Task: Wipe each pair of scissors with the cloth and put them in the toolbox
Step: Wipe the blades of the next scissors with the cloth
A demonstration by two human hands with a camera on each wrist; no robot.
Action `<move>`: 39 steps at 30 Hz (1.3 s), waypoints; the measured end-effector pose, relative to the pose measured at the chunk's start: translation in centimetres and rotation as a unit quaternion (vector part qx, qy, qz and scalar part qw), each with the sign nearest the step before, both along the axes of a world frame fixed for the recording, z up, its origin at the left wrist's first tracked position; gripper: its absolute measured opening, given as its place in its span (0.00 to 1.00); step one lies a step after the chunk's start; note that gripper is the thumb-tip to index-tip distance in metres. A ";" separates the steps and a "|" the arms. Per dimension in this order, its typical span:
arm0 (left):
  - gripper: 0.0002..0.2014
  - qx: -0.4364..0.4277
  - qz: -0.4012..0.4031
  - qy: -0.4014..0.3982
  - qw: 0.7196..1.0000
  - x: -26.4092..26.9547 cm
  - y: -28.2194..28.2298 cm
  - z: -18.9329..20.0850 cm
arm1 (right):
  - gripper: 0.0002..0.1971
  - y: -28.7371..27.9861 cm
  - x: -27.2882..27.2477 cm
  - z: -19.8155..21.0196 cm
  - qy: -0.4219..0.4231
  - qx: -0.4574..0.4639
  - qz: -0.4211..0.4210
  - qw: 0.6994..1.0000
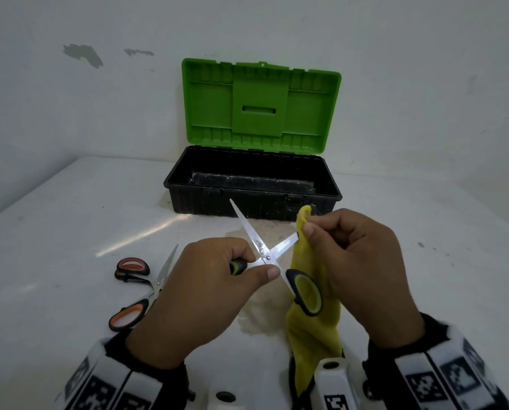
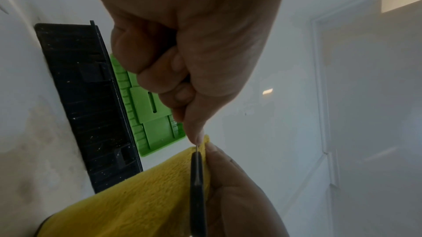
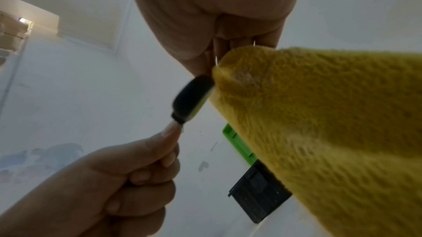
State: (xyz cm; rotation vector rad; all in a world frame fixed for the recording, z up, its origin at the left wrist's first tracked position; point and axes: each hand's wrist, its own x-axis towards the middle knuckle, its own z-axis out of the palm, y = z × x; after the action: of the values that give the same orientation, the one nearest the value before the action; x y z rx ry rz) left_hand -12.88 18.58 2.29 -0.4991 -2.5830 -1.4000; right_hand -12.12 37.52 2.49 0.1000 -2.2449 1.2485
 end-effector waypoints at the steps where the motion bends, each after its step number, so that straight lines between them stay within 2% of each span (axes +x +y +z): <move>1: 0.15 -0.001 0.003 0.001 1.000 -0.1 -0.1 -0.1 | 0.04 -0.2 0.2 -0.1 0.000 0.007 0.006 1.000; 6: 0.16 -0.017 -0.004 -0.003 1.000 -0.1 -0.4 -0.2 | 0.06 -0.3 0.4 -0.4 -0.011 -0.006 0.023 1.000; 9: 0.17 -0.014 -0.004 0.002 1.000 0.0 -0.3 -0.1 | 0.03 0.4 -0.5 -0.2 -0.018 -0.043 -0.018 0.999; 12: 0.17 -0.004 0.005 -0.007 1.000 -0.2 -0.5 -0.5 | 0.06 1.5 -1.1 -0.1 -0.018 -0.090 -0.060 0.994; 15: 0.16 0.007 0.014 -0.015 1.000 -0.4 -0.7 -1.0 | 0.09 1.5 -0.3 0.1 -0.026 -0.129 -0.030 0.991; 19: 0.16 -0.002 0.018 -0.015 1.000 -0.6 -0.4 -1.3 | 0.09 -0.3 1.2 -0.3 -0.020 -0.072 0.013 0.997; 23: 0.16 -0.043 0.010 -0.004 0.999 -0.2 -0.1 -1.2 | 0.11 -1.5 1.3 -1.3 -0.028 0.026 -0.024 0.999; 28: 0.17 -0.031 0.019 0.019 0.999 0.1 0.0 -1.3 | 0.12 -0.2 0.0 -1.0 -0.016 0.013 -0.081 0.996; 34: 0.17 -0.039 0.016 0.029 0.999 0.1 -0.1 -1.1 | 0.12 -1.1 0.6 -1.1 -0.031 0.007 -0.049 0.998; 39: 0.18 -0.043 0.010 0.032 0.999 0.3 0.1 -1.0 | 0.13 0.5 -0.8 -0.7 -0.038 -0.026 -0.083 0.996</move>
State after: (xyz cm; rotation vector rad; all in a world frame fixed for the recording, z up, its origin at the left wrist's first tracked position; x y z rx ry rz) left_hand -12.56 18.73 1.25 -0.5190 -2.5971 -1.2503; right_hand -12.94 38.06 1.77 -0.1529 -2.2325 1.2387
